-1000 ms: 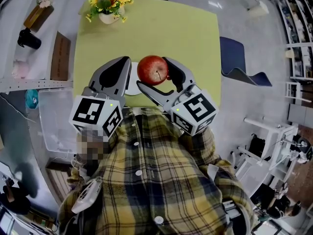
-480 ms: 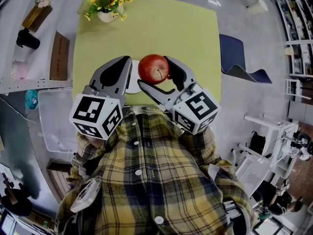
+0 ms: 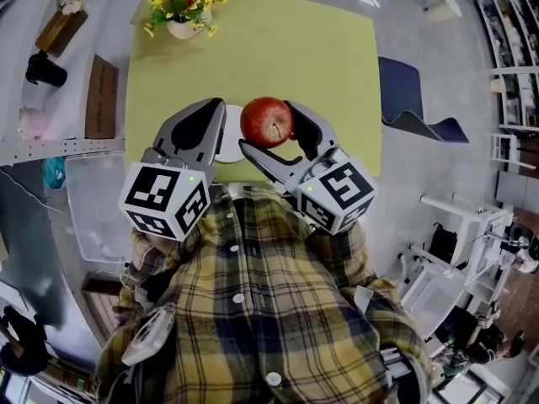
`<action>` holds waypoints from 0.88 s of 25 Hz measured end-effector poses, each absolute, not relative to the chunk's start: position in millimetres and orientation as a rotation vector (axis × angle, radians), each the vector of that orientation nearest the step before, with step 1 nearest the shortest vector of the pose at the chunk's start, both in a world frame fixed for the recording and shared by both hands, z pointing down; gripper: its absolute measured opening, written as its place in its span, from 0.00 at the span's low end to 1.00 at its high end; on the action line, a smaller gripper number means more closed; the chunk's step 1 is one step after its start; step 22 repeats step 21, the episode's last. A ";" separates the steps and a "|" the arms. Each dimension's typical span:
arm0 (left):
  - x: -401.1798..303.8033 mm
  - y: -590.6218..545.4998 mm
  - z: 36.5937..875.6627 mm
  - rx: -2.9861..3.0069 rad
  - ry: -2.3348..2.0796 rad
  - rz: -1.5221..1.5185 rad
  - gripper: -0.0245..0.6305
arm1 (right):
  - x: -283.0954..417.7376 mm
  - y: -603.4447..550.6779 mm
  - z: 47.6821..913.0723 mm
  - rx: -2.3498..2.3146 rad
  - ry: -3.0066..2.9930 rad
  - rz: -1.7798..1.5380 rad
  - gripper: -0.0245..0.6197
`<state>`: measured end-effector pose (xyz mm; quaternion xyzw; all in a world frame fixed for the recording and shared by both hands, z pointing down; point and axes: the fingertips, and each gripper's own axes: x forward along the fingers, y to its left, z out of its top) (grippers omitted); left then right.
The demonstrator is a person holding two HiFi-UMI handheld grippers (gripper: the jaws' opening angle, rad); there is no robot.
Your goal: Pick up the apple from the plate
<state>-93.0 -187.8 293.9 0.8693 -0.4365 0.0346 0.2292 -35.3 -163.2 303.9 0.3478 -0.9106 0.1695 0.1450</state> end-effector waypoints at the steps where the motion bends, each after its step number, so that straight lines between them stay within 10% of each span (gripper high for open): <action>1: -92.9 -188.3 294.1 2.394 -1.200 0.098 0.05 | -35.0 -164.1 304.1 1.006 -2.623 0.492 0.62; 22: -91.9 -187.6 296.9 2.389 -1.194 0.108 0.05 | -32.1 -162.5 308.4 0.992 -2.600 0.496 0.62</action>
